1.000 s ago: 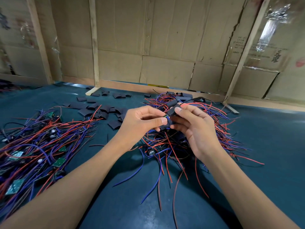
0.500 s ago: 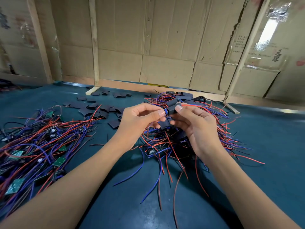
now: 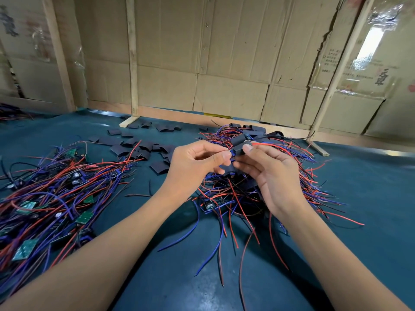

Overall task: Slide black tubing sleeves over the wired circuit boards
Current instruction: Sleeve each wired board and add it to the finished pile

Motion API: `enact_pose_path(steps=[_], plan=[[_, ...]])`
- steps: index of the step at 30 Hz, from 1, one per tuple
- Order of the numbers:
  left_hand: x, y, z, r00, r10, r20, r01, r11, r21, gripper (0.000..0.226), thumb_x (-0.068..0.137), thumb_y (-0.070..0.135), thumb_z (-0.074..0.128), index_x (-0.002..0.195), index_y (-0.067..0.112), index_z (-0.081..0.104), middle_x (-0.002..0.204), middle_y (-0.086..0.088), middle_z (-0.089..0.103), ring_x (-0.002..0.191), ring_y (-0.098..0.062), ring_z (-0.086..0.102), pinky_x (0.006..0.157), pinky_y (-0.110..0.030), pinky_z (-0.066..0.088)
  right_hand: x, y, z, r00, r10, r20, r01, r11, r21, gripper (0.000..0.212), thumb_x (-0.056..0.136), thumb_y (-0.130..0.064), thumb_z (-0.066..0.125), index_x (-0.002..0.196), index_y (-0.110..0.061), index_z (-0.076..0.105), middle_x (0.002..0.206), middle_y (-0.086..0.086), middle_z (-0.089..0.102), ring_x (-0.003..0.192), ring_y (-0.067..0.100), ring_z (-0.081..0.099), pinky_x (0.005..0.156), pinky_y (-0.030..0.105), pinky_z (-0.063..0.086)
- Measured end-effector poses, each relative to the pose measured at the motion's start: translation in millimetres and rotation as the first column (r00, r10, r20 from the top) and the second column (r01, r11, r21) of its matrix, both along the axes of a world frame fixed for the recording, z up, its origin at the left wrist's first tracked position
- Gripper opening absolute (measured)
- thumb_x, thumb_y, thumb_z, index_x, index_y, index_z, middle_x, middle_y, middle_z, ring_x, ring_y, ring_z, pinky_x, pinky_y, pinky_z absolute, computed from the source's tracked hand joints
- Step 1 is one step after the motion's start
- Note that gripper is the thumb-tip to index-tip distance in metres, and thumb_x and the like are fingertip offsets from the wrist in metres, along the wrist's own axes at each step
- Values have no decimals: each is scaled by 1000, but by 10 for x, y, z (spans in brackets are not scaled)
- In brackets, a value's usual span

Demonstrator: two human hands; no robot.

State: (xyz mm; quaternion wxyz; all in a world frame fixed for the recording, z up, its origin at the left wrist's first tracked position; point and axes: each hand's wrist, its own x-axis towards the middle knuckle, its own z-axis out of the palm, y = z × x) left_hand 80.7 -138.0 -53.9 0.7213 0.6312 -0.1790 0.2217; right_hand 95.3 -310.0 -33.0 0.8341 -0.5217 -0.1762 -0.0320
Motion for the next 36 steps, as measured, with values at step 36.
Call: enact_pose_path(steps=[36], plan=[[488,1087,308,752,635,-180,174,72,982,35,79,40,79,103,15,73,63,-3,71,49,-12,63,52,-19,46,448,-70,857,901,-404,-161,327,874,-359,15,81,13,69,88,6,58,98,23,61,77,32,70,61,35,63]])
